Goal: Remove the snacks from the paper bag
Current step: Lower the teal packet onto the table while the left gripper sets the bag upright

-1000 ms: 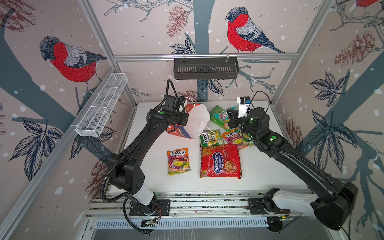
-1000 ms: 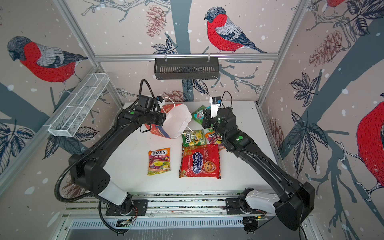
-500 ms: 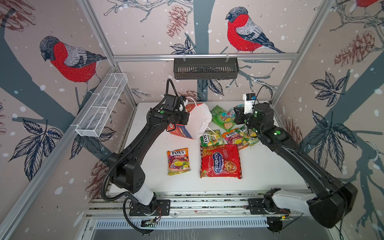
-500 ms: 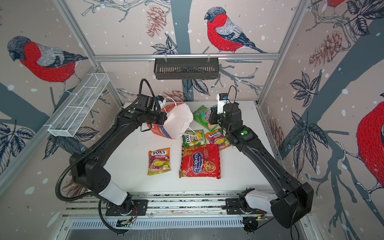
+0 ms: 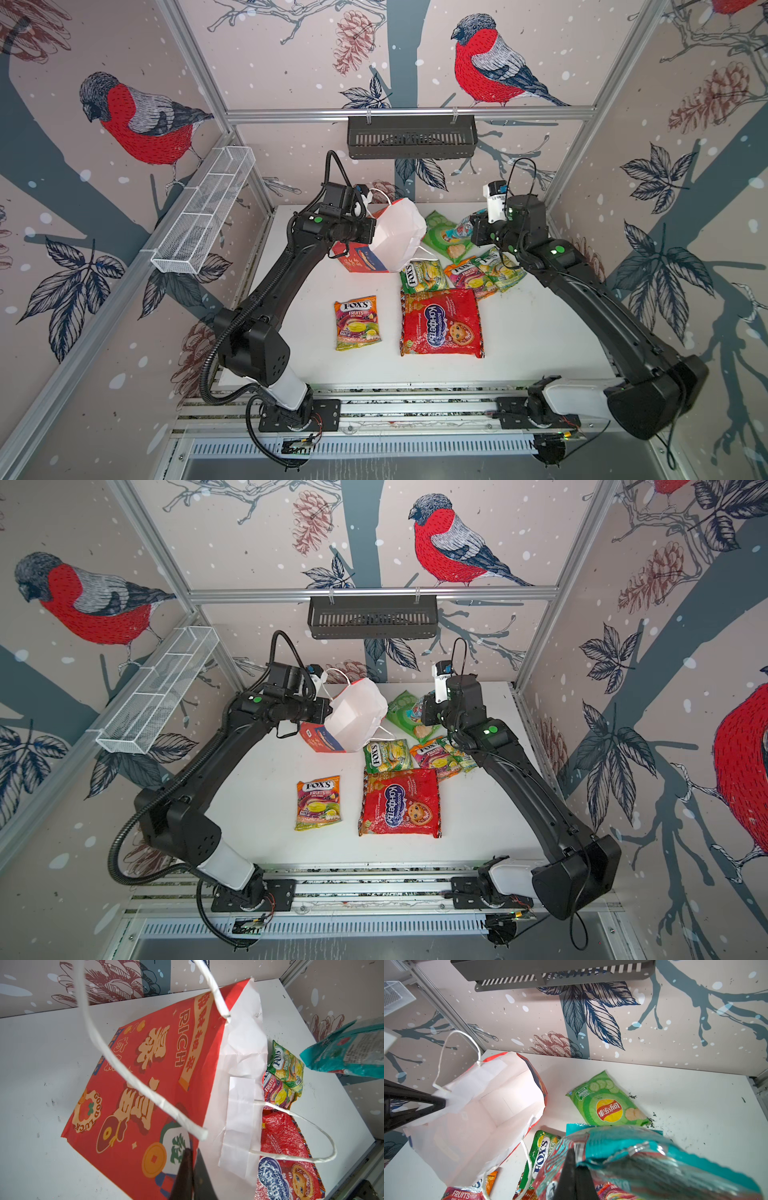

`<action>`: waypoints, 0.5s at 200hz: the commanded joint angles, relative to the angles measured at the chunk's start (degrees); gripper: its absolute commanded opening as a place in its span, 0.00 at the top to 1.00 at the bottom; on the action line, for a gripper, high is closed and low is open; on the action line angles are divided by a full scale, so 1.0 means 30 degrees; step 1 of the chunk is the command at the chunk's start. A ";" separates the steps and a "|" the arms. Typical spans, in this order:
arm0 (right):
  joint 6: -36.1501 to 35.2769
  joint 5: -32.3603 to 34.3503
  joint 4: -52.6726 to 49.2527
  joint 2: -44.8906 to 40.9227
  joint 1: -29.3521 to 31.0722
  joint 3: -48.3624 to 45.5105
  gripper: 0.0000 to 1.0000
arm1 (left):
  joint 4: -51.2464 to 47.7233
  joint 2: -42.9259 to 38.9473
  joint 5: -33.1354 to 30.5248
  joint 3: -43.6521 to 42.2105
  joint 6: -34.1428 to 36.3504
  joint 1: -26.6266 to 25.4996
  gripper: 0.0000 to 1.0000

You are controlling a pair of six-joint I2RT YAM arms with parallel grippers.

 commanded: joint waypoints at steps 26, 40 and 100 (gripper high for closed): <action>-0.1054 -0.0740 -0.2245 0.0715 0.0091 0.0060 1.00 | -0.0686 0.0508 0.1137 0.1186 -0.0190 0.0098 1.00; -0.1041 -0.0825 -0.2529 0.0729 0.0264 -0.0122 1.00 | -0.0988 0.0717 0.1416 0.1751 -0.0377 0.0173 1.00; -0.1175 -0.1820 -0.2741 0.1602 0.2070 -0.0018 1.00 | -0.2297 0.1730 0.2885 0.3577 -0.0969 0.0701 1.00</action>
